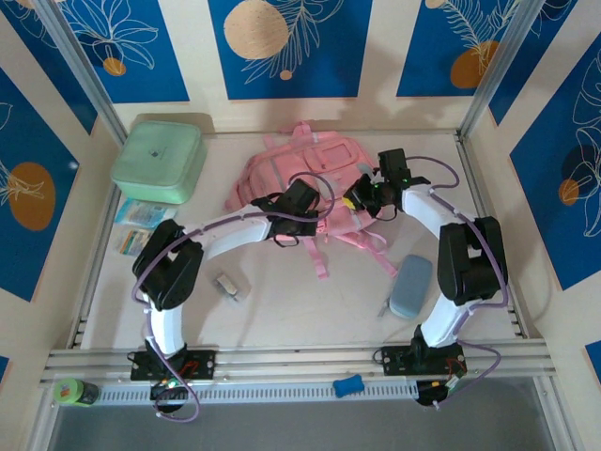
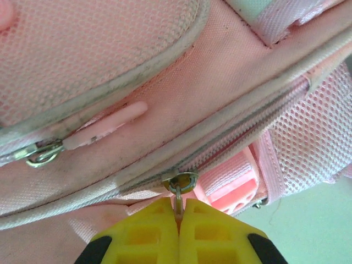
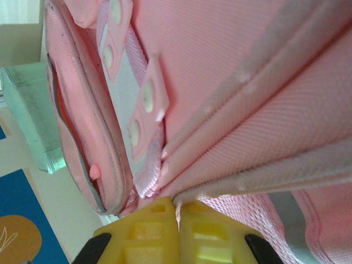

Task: Pack the student bag
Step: Unzip the student bag at the center of the table.

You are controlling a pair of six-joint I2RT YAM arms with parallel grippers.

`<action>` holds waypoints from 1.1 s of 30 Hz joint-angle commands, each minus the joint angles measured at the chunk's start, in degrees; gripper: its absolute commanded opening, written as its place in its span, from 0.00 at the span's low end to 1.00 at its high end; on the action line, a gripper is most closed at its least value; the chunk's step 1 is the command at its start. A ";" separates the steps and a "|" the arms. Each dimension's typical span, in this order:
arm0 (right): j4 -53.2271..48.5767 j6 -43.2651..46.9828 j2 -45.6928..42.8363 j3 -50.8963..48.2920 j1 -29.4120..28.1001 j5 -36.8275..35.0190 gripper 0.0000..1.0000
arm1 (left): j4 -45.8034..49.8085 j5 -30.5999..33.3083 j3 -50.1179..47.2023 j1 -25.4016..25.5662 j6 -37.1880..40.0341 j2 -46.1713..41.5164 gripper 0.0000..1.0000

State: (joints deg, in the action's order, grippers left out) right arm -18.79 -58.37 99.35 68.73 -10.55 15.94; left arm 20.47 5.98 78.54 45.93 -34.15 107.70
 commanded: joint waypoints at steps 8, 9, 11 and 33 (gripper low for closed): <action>-3.11 6.06 6.76 11.30 4.14 2.95 0.02 | 0.22 -3.66 0.24 4.43 -1.81 -1.71 0.00; -3.27 6.16 6.03 10.58 3.97 3.03 0.06 | 0.03 -3.69 -0.13 3.78 -1.98 -1.79 0.00; -2.27 5.75 4.09 7.61 4.04 5.01 0.20 | -1.07 -3.83 -1.20 2.73 -2.02 -2.44 0.00; 5.14 -3.89 2.26 -1.32 -8.58 -0.75 0.29 | -1.50 -4.06 -2.14 1.84 0.40 -4.41 0.00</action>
State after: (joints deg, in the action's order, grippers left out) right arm -13.06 -63.77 100.97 64.93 -19.05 17.58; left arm 16.25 1.58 76.31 48.01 -35.42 106.54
